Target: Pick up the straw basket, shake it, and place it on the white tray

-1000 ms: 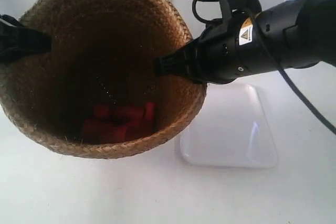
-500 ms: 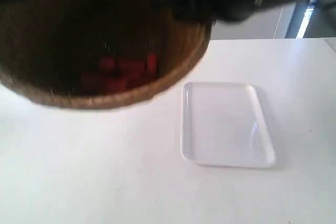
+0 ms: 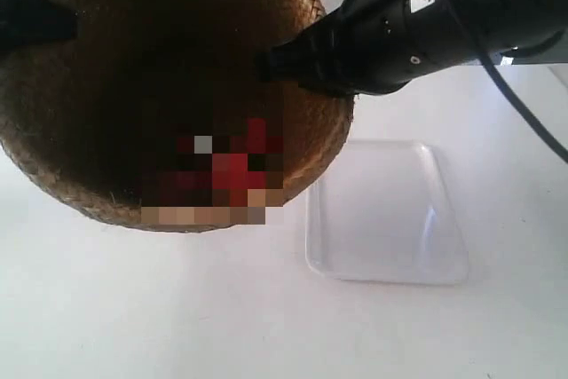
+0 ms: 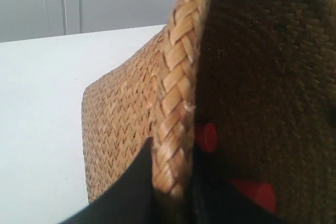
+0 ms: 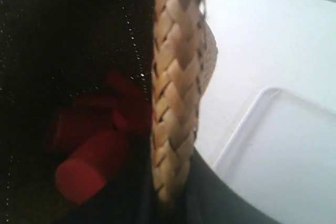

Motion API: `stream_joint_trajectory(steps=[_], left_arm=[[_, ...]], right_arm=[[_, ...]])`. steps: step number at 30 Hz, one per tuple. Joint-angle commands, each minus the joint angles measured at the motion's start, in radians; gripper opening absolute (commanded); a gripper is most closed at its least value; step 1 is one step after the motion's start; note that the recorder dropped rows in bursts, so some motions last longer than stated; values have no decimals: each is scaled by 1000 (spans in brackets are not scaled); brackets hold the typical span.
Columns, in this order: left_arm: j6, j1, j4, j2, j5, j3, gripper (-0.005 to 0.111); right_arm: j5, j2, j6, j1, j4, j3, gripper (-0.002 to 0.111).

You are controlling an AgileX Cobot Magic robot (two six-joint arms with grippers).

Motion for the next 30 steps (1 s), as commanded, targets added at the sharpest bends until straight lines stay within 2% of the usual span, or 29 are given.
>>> stream_joint_trajectory(steps=[1, 4, 9, 16, 18, 19, 20, 21, 22, 23, 26, 30], left_arm=[[27, -10, -24, -15, 5, -16, 0], [29, -10, -9, -15, 9, 37, 0], [17, -10, -5, -17, -58, 135, 0], [23, -10, -33, -57, -110, 142, 0], [12, -10, -92, -90, -18, 90, 0], [73, -10, -148, -145, 50, 19, 0], [142, -10, -159, -172, 55, 0, 0], [184, -7, -94, -159, -18, 61, 0], [91, 4, -71, -125, -44, 116, 0], [-2, 17, -46, -98, -27, 159, 0], [103, 12, -83, -115, -21, 156, 0], [97, 12, -90, -158, -57, 152, 0]], right_arm=[[-16, 17, 0, -8, -24, 34, 0], [-87, 15, 29, -27, -24, 104, 0], [-169, 15, 29, -27, -28, 169, 0], [-180, 3, 20, -27, -19, 168, 0], [-69, -67, -68, -14, 28, 75, 0], [-21, -159, -145, 13, 38, 1, 0], [-58, -208, -137, 20, 35, 6, 0], [-220, -194, -109, 20, -14, 117, 0], [-220, -142, -67, 4, -56, 167, 0], [-117, -82, 23, -29, -45, 168, 0], [-142, -94, -1, -20, -21, 163, 0], [-171, -122, 4, -25, -21, 153, 0]])
